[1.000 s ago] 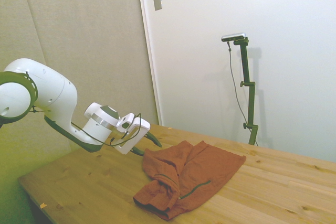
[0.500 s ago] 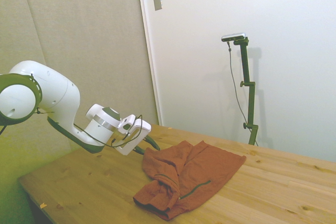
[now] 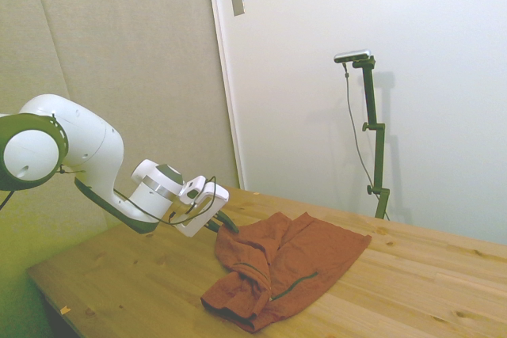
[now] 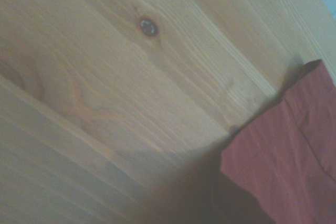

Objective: Fold the shorts

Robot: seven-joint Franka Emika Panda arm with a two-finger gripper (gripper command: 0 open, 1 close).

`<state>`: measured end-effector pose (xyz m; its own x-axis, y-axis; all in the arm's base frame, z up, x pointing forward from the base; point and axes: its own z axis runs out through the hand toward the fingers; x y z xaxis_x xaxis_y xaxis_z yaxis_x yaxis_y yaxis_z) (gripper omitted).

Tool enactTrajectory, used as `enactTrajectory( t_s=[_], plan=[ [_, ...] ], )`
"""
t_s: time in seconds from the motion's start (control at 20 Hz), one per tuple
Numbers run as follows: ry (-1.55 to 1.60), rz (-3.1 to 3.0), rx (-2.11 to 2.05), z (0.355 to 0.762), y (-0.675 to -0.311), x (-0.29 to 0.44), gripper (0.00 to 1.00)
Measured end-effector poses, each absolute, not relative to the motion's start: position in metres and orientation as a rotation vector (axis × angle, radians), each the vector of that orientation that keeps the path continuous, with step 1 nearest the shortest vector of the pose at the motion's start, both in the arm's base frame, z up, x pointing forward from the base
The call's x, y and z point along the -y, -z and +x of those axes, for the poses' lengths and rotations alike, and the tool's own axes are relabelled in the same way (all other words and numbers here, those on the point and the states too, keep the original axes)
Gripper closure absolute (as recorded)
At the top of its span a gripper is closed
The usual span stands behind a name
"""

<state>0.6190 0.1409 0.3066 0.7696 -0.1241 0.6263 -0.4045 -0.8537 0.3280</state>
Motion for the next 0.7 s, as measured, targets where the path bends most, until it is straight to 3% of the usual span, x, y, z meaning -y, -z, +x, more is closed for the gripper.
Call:
enactTrajectory(
  t_s=[0.7],
  plan=[
    [-0.85, 2.513, 0.419, 0.6217, -0.3098, -0.139, 1.0]
  ],
)
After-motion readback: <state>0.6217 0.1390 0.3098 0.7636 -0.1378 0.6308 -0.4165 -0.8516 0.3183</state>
